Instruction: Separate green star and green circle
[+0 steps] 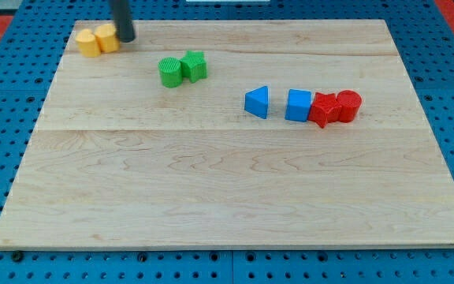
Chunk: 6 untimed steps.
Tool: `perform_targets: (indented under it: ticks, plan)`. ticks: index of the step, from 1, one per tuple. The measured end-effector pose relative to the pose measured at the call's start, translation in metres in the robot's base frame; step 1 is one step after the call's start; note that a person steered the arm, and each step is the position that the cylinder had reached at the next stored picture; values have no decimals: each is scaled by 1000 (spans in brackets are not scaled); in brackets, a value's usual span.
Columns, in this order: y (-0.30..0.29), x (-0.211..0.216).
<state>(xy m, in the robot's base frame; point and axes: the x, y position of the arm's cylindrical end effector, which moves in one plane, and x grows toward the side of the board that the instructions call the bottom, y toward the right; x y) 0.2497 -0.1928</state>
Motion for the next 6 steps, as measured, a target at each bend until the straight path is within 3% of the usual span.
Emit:
perform_targets:
  ticks: [1, 2, 3, 4, 5, 6]
  plan:
    - [84, -9]
    - [177, 20]
    - [163, 76]
    - [73, 73]
    - [40, 73]
    - [67, 123]
